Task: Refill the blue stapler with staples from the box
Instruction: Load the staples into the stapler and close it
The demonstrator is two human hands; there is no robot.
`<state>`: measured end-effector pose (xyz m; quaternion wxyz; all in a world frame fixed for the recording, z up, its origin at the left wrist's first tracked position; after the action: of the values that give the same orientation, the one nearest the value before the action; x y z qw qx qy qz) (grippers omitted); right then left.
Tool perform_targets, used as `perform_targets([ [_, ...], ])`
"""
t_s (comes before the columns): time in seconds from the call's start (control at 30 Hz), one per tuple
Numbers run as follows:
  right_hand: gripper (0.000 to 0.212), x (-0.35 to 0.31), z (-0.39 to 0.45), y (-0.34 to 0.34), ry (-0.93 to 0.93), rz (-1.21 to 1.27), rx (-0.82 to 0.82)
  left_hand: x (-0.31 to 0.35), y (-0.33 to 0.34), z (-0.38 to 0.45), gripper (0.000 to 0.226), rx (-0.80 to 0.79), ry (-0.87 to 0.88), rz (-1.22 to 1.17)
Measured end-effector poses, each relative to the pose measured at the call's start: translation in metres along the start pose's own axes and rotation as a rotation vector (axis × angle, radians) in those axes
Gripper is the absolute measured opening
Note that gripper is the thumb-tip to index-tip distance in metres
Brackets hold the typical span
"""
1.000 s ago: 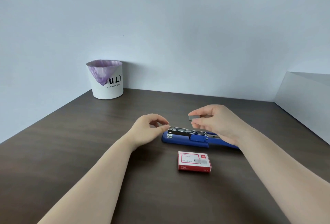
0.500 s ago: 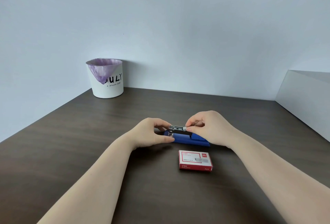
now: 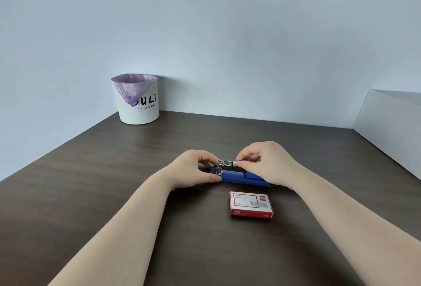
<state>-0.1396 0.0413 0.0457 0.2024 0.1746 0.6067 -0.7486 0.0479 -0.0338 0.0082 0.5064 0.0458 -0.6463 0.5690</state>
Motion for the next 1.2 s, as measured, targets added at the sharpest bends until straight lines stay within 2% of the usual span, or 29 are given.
perform_targets([
  [0.6,0.012,-0.003,0.003,0.004,-0.044,-0.047,0.015,-0.002,0.0,0.001,0.027,-0.007,0.003,-0.016],
  [0.8,0.025,-0.007,0.007,0.007,-0.072,-0.077,-0.096,-0.001,0.0,0.001,0.027,-0.012,0.003,-0.026],
  [0.87,0.029,-0.005,0.004,0.005,-0.085,-0.064,-0.054,-0.002,0.0,0.001,0.027,-0.007,0.001,-0.027],
  [0.97,0.013,0.001,0.001,-0.001,-0.084,-0.05,0.071,-0.002,0.0,0.001,0.027,-0.013,0.004,-0.031],
  [1.03,0.014,0.003,-0.001,-0.003,-0.098,-0.111,0.062,-0.001,0.0,0.001,0.028,-0.016,0.006,-0.026],
  [1.2,0.025,-0.001,-0.005,0.002,-0.231,-0.35,-0.085,-0.002,0.0,0.001,0.025,-0.01,0.002,-0.03],
])
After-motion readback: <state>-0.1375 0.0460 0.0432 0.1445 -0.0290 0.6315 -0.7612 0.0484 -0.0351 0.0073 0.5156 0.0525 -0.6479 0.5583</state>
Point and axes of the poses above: each hand's wrist, its own z-axis towards the middle knuckle, its own y-axis out of the palm, x = y × z, the point moved 1 cm from there along z, towards the middle knuckle, and after that the axes turned 1 degree about y, right-handed, at the moved point
